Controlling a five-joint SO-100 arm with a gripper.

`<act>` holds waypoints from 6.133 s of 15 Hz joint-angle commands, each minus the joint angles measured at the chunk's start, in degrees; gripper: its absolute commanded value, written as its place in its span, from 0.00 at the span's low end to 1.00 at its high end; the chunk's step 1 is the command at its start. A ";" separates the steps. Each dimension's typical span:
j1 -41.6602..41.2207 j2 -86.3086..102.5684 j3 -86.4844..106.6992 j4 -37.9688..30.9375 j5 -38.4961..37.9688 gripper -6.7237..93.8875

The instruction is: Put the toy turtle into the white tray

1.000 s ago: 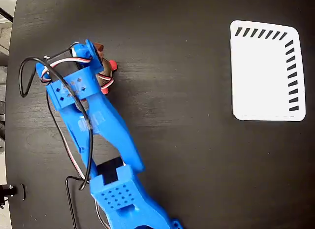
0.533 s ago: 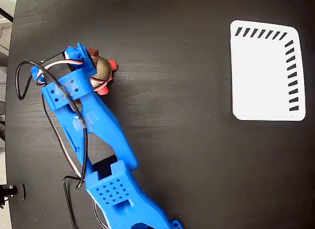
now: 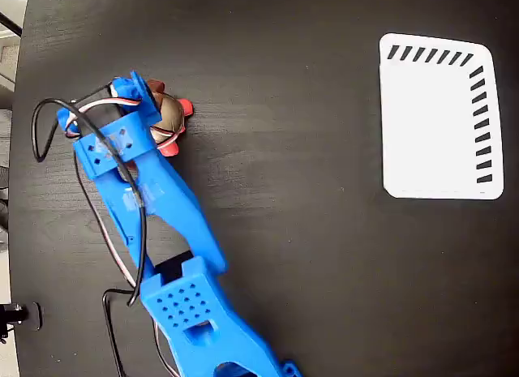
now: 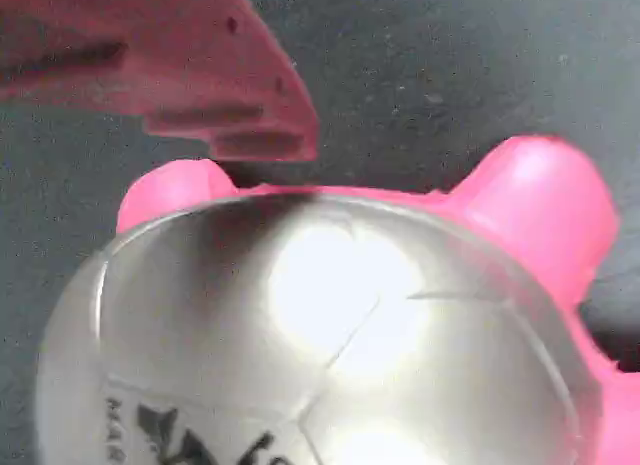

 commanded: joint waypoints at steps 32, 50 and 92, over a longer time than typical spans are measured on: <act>35.33 61.08 21.36 10.37 -23.91 0.06; 60.12 16.96 -7.91 4.31 -35.95 0.06; 23.12 85.87 58.54 -10.02 -22.32 0.06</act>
